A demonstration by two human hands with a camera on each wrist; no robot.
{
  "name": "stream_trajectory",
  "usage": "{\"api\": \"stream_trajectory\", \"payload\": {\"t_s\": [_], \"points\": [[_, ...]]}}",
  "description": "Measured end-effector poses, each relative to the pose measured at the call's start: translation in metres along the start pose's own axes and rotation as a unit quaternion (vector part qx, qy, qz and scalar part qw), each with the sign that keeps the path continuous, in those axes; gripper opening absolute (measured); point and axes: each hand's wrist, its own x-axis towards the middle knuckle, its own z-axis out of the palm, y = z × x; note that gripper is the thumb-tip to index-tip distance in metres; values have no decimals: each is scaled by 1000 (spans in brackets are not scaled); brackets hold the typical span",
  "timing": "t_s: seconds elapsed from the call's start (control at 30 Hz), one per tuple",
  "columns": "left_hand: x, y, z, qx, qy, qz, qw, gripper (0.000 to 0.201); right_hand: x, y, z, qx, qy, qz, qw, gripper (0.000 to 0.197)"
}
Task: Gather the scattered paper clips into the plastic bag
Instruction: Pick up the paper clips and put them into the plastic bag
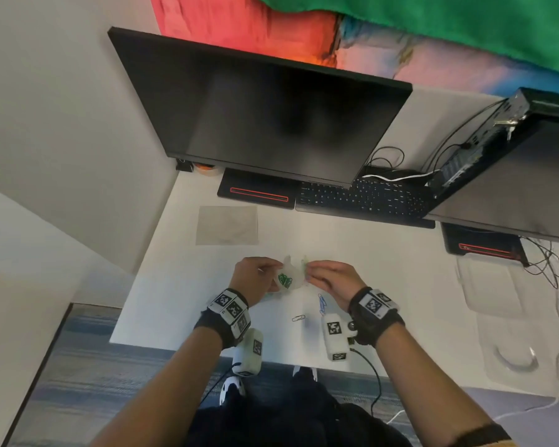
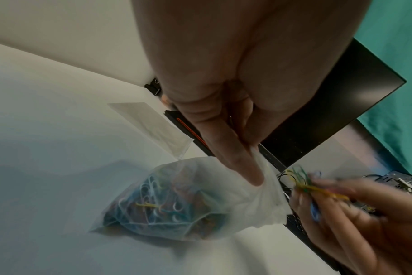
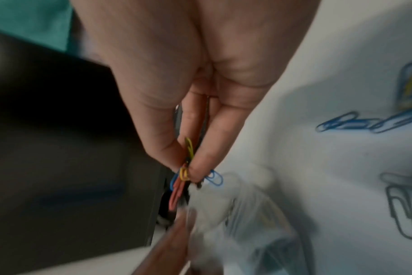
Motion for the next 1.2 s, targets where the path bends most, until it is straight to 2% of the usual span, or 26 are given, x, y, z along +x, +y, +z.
{"api": "stream_trajectory", "payload": {"t_s": [0.07,0.1,0.17,0.27,0.33,0.47,0.53,0.57,0.63,0.7,0.73,0.8,0.83,0.9,0.97,1.0,1.1,1.2], "points": [[0,1,1,0,-3,5,1000,23,-4,0,16,-84,-21,-32,996,14],[0,2,1,3,-5,8,1000,24,-4,2,22,-164,-16,-61,984,15],[0,2,1,6,-4,11,1000,26,-2,7,29,-320,-5,-129,939,13],[1,1,0,9,-7,12,1000,24,-2,8,34,-431,-41,-178,884,12],[2,-2,-1,11,-10,15,1000,25,-4,4,31,-435,-62,-189,878,17],[4,-4,-1,8,-11,15,1000,27,-8,-9,7,-361,-30,-208,909,20],[4,-3,-3,2,-12,17,1000,28,-10,-9,-17,-337,26,-157,928,17],[4,-3,-5,-2,-11,16,1000,29,-13,-7,-32,-349,56,-112,929,18],[5,-3,-8,-8,-9,15,1000,29,-19,5,-61,-435,85,2,896,39],[5,-3,-10,-10,-10,17,1000,29,-29,24,-77,-514,54,98,851,65],[6,-3,-11,-13,-9,18,1000,28,-34,37,-80,-545,32,116,830,71],[6,-3,-12,-14,-7,21,1000,29,-39,63,-78,-584,22,89,807,70],[6,-4,-12,-11,-7,22,1000,29,-39,73,-77,-578,35,54,814,66],[6,-5,-13,-1,-8,25,1000,31,-35,85,-73,-511,79,-3,856,54],[5,-6,-15,3,-7,22,1000,31,-25,87,-65,-449,121,-28,885,47],[5,-7,-16,2,-6,19,1000,32,-20,85,-61,-436,136,-33,889,47],[6,-9,-20,14,-4,19,1000,35,-5,82,-49,-452,139,-71,879,58],[7,-10,-22,18,-1,22,1000,36,6,85,-46,-510,107,-97,848,56]]}}
